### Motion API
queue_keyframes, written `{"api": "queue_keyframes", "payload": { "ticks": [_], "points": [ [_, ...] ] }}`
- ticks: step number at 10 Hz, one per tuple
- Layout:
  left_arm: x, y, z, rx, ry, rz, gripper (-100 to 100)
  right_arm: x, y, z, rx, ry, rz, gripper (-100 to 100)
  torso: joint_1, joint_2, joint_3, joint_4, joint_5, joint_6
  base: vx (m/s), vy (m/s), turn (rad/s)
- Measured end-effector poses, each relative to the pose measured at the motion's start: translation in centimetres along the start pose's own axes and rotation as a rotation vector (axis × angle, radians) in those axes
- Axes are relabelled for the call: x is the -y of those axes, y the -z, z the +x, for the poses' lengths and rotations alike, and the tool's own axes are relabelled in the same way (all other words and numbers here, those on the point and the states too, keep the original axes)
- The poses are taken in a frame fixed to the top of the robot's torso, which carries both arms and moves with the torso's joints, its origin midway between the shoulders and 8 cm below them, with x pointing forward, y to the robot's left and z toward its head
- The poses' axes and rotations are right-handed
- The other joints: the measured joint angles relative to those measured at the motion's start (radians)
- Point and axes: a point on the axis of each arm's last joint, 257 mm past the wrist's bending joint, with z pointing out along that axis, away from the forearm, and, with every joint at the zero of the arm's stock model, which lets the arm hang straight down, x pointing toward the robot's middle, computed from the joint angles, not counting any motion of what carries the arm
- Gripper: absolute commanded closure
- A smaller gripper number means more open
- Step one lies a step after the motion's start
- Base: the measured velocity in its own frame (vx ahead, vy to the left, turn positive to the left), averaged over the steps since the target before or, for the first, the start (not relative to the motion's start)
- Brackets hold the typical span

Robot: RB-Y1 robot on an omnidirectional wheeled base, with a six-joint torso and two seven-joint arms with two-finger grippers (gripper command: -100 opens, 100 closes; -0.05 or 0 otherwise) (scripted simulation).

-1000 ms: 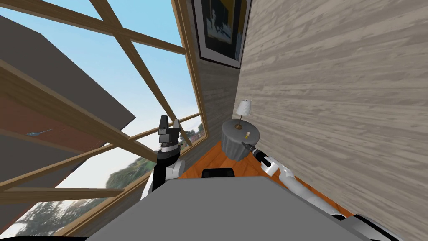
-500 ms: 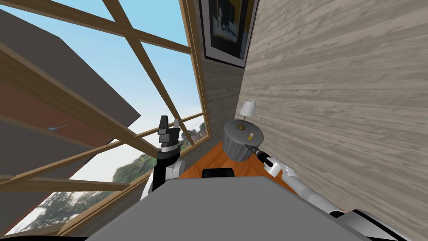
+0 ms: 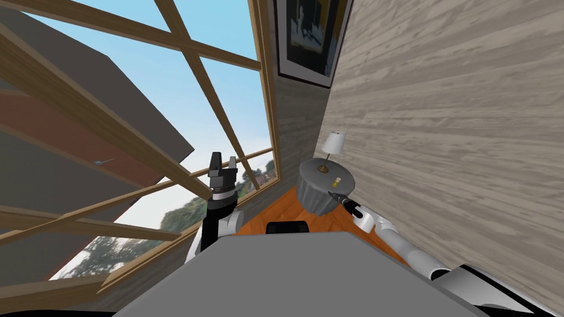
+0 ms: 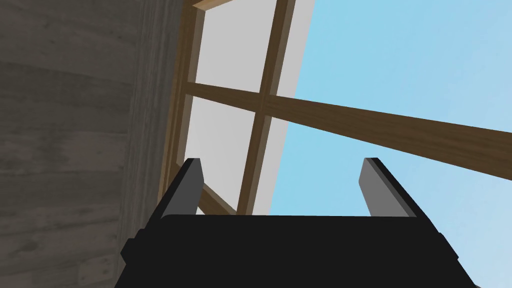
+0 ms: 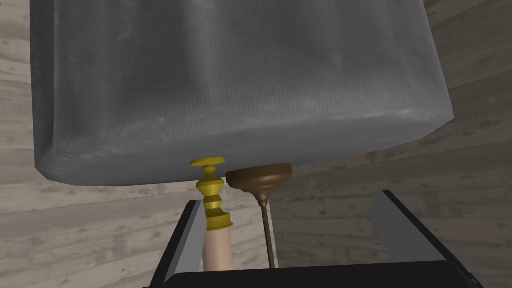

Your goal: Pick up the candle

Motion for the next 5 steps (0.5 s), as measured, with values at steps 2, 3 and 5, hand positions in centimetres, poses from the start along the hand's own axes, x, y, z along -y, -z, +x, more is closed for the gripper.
{"api": "queue_keyframes", "payload": {
  "ticks": [2, 3, 5],
  "points": [
    [0.0, 0.0, 0.0, 0.000, 0.000, 0.000, 0, 2.5, -0.2, 0.4, -0.021, 0.053, 0.054, -100, 0.000, 0.000, 0.000, 0.000, 0.000, 0.000, 0.019, 0.032, 0.138],
    [0.0, 0.0, 0.0, 0.000, 0.000, 0.000, 0, 4.2, -0.4, 0.6, -0.039, 0.088, 0.093, -100, 0.001, -0.001, -0.001, 0.000, 0.000, -0.001, 0.019, 0.032, 0.104],
    [0.0, 0.0, 0.0, 0.000, 0.000, 0.000, 0, 7.0, 0.2, 0.3, -0.066, 0.148, 0.155, -100, 0.001, 0.000, 0.000, 0.000, 0.000, -0.001, 0.017, 0.029, 0.119]
  ]
}}
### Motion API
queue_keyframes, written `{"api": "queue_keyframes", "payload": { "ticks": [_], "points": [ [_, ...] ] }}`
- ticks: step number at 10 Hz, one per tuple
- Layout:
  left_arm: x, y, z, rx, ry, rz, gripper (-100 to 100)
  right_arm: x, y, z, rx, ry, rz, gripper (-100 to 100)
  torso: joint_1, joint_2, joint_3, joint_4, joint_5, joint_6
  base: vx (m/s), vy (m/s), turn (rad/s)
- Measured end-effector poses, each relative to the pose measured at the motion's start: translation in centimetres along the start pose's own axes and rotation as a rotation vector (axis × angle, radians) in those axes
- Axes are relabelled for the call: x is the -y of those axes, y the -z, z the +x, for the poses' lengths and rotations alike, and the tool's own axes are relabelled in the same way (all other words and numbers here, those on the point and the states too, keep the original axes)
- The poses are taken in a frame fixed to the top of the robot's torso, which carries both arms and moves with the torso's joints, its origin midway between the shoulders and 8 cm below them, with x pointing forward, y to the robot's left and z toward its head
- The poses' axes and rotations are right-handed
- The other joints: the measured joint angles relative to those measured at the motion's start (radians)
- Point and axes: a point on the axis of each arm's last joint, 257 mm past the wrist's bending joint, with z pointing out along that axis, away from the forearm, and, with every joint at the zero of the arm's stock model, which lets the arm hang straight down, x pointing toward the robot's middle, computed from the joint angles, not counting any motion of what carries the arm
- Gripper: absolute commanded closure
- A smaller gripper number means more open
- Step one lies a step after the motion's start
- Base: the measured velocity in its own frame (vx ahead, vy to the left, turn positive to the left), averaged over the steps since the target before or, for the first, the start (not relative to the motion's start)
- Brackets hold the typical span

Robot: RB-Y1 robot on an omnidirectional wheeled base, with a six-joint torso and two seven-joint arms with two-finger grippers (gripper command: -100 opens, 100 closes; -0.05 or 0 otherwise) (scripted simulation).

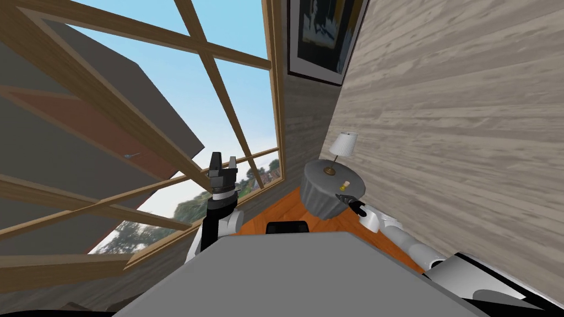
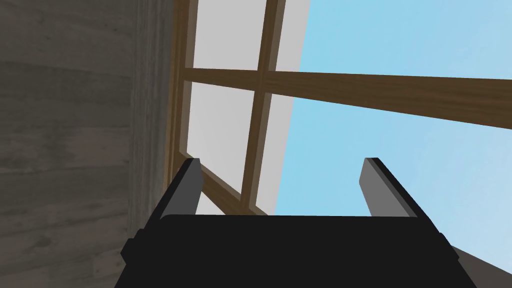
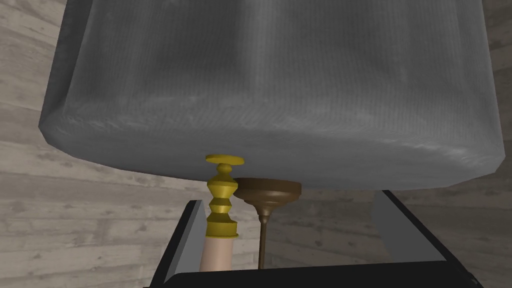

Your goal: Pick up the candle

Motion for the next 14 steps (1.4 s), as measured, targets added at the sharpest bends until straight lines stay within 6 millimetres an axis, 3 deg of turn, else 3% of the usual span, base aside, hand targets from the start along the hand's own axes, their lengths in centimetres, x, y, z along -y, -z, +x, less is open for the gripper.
{"api": "queue_keyframes", "payload": {
  "ticks": [4, 7, 11, 14],
  "points": [
    [0.0, 0.0, 0.0, 0.000, 0.000, 0.000, 0, 3.9, 0.1, 0.9, -0.035, 0.069, 0.079, -100, -0.001, 0.000, 0.000, 0.000, 0.000, 0.001, 0.017, 0.018, 0.092],
    [0.0, 0.0, 0.0, 0.000, 0.000, 0.000, 0, 9.6, 0.7, 1.6, -0.096, 0.181, 0.200, -100, 0.001, -0.001, -0.001, 0.000, 0.000, 0.000, 0.035, 0.039, 0.157],
    [0.0, 0.0, 0.0, 0.000, 0.000, 0.000, 0, 15.2, 2.3, 2.6, -0.172, 0.286, 0.320, -100, -0.001, -0.001, -0.001, 0.000, 0.000, 0.001, 0.031, 0.018, 0.121],
    [0.0, 0.0, 0.0, 0.000, 0.000, 0.000, 0, 17.0, 2.9, 3.0, -0.196, 0.316, 0.361, -100, -0.001, 0.001, 0.000, 0.000, -0.001, 0.001, 0.010, 0.008, 0.041]
  ]
}}
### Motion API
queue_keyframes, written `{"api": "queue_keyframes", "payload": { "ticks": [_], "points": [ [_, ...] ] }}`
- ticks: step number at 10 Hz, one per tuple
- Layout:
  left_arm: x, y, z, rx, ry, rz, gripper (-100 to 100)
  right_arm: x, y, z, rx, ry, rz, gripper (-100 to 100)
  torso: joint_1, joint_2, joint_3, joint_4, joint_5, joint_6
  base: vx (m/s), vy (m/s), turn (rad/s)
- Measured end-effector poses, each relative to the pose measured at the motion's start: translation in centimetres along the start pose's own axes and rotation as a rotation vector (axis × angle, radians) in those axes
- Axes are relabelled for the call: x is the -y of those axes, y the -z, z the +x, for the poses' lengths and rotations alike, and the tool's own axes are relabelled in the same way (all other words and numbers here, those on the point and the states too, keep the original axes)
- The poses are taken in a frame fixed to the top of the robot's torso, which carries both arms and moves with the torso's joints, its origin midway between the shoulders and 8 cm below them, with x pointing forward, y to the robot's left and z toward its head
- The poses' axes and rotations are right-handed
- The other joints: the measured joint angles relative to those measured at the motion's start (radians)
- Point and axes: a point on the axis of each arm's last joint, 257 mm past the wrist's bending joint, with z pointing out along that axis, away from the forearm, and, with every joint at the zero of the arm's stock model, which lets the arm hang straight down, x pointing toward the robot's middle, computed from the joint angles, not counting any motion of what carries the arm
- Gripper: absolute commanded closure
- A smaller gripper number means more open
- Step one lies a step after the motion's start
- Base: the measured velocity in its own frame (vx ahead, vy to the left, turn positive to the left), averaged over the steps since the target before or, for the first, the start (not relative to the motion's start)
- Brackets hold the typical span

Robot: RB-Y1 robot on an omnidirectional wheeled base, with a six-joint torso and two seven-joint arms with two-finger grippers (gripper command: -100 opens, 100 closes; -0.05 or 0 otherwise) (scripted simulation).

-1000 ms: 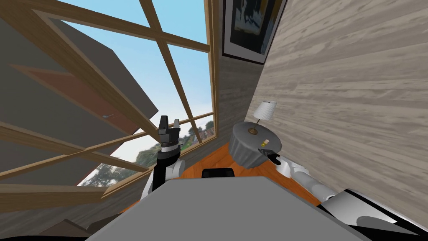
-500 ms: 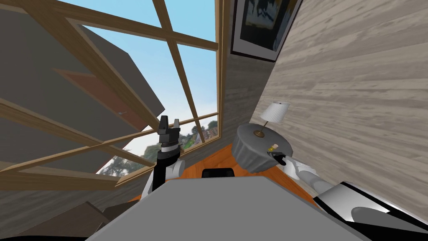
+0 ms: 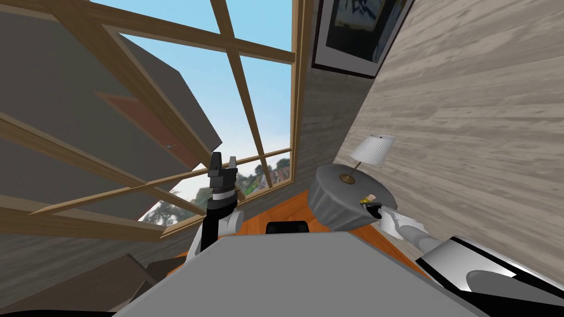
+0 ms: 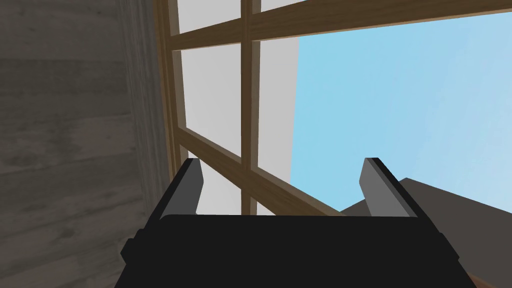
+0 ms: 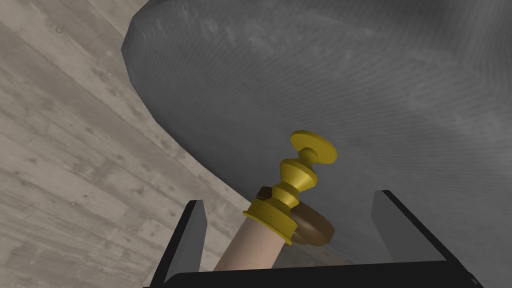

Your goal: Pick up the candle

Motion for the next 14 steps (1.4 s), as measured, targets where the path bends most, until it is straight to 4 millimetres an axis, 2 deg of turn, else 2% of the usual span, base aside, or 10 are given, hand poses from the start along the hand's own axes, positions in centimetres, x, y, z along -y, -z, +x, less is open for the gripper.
{"api": "queue_keyframes", "payload": {
  "ticks": [4, 5, 6, 9, 10, 14],
  "points": [
    [0.0, 0.0, 0.0, 0.000, 0.000, 0.000, 0, 2.1, -0.2, 0.9, -0.033, 0.044, 0.046, -100, 0.000, -0.001, 0.000, 0.000, 0.000, 0.000, 0.017, 0.009, 0.058],
    [0.0, 0.0, 0.0, 0.000, 0.000, 0.000, 0, 2.1, -0.2, 0.9, -0.034, 0.047, 0.047, 0, 0.000, 0.000, 0.000, 0.000, 0.000, 0.001, 0.000, 0.000, 0.000],
    [0.0, 0.0, 0.0, 0.000, 0.000, 0.000, 0, 2.1, -0.2, 0.9, -0.033, 0.047, 0.047, -100, -0.001, 0.001, 0.000, 0.000, 0.000, 0.001, -0.006, -0.077, 0.023],
    [0.0, 0.0, 0.0, 0.000, 0.000, 0.000, 0, -0.3, -0.3, 0.6, -0.039, 0.045, 0.048, -100, -0.009, 0.001, 0.001, 0.000, -0.002, 0.001, -0.008, -0.106, 0.030],
    [0.0, 0.0, 0.0, 0.000, 0.000, 0.000, 0, -0.3, -0.3, 0.6, -0.040, 0.045, 0.050, 100, -0.005, 0.001, 0.001, 0.000, -0.001, 0.001, -0.001, -0.013, -0.011],
    [0.0, 0.0, 0.0, 0.000, 0.000, 0.000, 0, -0.2, -0.4, 0.6, -0.039, 0.040, 0.051, 100, -0.001, -0.001, -0.001, -0.001, -0.001, -0.001, 0.000, -0.001, -0.002]
  ]
}}
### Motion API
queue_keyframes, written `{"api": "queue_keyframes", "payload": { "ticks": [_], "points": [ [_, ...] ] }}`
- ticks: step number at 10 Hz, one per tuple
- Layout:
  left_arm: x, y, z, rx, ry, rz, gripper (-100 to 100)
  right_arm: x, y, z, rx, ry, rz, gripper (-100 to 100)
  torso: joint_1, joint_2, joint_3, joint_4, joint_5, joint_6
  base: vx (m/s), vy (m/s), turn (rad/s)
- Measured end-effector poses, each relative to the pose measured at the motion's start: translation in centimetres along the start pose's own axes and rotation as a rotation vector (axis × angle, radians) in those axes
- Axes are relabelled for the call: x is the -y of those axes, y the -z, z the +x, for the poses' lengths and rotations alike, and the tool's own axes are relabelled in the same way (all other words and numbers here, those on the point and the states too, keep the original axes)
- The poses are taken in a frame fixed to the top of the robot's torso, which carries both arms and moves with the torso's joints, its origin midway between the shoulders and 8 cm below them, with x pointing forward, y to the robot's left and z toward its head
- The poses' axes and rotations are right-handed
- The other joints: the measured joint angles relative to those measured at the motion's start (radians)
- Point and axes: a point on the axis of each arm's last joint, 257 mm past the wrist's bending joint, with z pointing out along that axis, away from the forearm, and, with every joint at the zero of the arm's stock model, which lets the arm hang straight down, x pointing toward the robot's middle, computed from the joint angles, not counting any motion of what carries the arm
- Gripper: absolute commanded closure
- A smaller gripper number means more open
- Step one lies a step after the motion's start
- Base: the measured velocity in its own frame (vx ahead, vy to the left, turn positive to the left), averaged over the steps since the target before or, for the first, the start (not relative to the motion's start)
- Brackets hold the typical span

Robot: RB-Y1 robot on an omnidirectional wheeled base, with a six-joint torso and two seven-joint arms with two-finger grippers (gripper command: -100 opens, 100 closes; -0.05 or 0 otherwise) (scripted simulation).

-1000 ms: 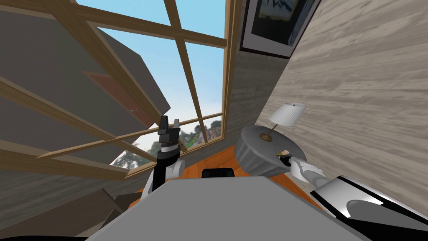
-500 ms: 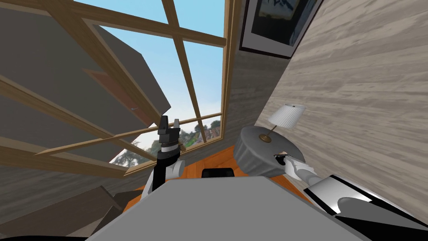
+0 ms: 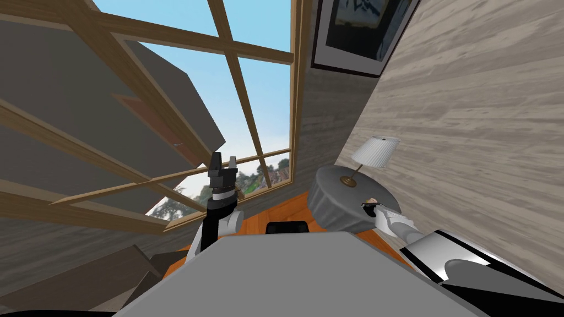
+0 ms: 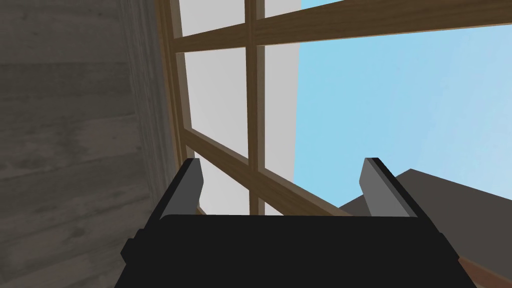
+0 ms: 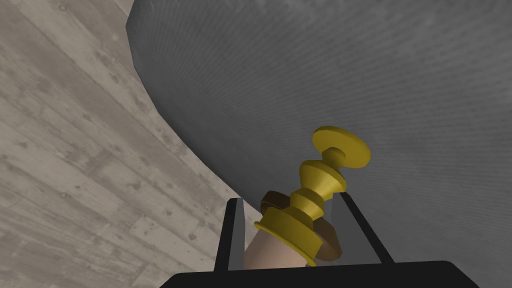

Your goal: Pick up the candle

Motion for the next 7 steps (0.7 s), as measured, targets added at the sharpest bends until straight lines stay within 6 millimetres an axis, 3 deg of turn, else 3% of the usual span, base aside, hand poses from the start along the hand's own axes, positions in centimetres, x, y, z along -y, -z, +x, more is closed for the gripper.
{"api": "queue_keyframes", "payload": {
  "ticks": [1, 2, 6, 7],
  "points": [
    [0.0, 0.0, 0.0, 0.000, 0.000, 0.000, 0, 0.0, 0.0, 0.0, 0.000, -0.001, 0.000, 0, 0.000, 0.000, 0.000, 0.000, 0.000, 0.000, 0.000, 0.000, 0.000],
    [0.0, 0.0, 0.0, 0.000, 0.000, 0.000, 0, 0.0, 0.0, 0.0, 0.000, -0.001, -0.001, 100, 0.000, 0.000, 0.000, 0.000, 0.000, 0.000, 0.010, 0.068, -0.024],
    [0.0, 0.0, 0.0, 0.000, 0.000, 0.000, 0, 2.2, 0.0, 0.5, 0.003, 0.010, -0.002, 100, 0.008, -0.001, -0.001, -0.001, 0.002, 0.000, 0.006, 0.096, -0.023],
    [0.0, 0.0, 0.0, 0.000, 0.000, 0.000, 0, 2.1, 0.0, 0.5, 0.004, 0.010, -0.004, 0, 0.005, 0.000, 0.000, 0.000, 0.001, 0.000, 0.000, 0.010, 0.000]
  ]
}}
